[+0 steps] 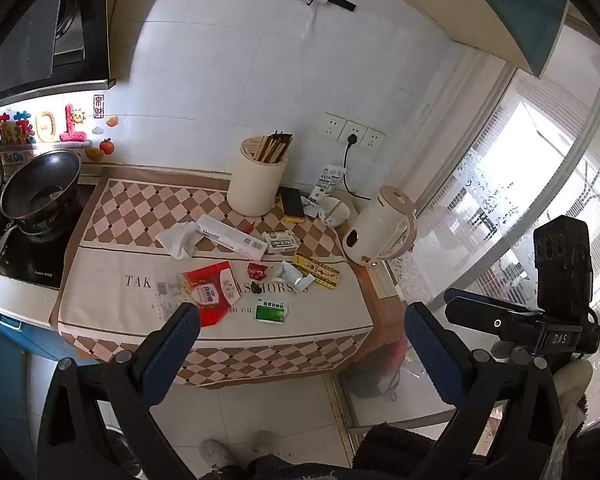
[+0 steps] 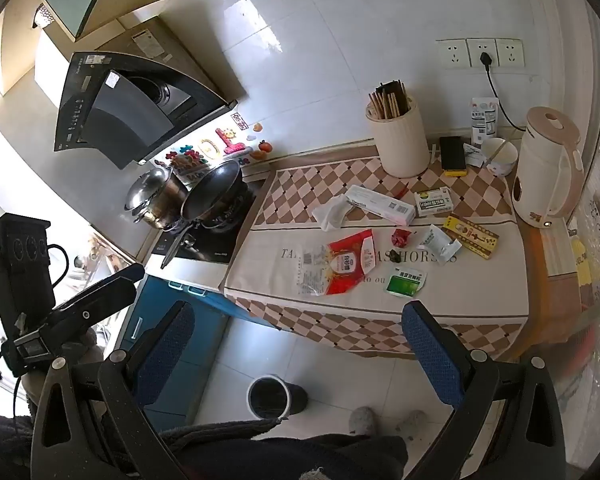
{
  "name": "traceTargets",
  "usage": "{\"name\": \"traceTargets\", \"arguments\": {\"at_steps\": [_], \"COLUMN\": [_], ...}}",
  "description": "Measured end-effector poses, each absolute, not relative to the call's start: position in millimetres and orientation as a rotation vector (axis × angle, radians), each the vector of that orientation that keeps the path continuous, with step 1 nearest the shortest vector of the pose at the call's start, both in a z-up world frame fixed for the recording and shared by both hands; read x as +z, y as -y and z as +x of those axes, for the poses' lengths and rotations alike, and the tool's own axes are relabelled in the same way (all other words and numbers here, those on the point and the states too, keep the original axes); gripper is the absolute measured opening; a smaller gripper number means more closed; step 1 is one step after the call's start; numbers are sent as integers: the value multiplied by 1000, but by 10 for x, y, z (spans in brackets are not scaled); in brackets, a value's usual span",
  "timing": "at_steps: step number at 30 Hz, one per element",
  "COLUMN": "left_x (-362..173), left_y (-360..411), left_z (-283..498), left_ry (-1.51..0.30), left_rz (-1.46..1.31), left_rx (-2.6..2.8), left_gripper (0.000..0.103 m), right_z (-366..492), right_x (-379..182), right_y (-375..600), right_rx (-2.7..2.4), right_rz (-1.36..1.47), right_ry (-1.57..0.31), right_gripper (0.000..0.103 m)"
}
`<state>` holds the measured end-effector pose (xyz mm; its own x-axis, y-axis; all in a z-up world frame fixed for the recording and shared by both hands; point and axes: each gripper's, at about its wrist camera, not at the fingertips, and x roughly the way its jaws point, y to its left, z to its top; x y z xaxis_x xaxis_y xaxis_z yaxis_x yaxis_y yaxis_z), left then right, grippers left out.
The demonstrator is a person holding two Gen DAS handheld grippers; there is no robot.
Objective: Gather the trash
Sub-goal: 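Move both tools toward the cluttered counter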
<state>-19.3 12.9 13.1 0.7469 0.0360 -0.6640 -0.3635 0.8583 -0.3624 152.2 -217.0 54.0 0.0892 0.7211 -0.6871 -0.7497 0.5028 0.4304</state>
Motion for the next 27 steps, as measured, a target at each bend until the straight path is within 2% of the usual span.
{"name": "traceTargets", "arguments": {"at_steps": [27], "left_x": [137], "left_y": [-115], "left_z": [-218], "left_ry": [-697], "left_rz": [-497], "left_rx": [232], "left_gripper": [103], "right_z": [1494], "right_x": [541], "right_y": [2217], "right_rx": [1093], "right_rz": [-42], "right_ry": [-992], "right_gripper": [103]}}
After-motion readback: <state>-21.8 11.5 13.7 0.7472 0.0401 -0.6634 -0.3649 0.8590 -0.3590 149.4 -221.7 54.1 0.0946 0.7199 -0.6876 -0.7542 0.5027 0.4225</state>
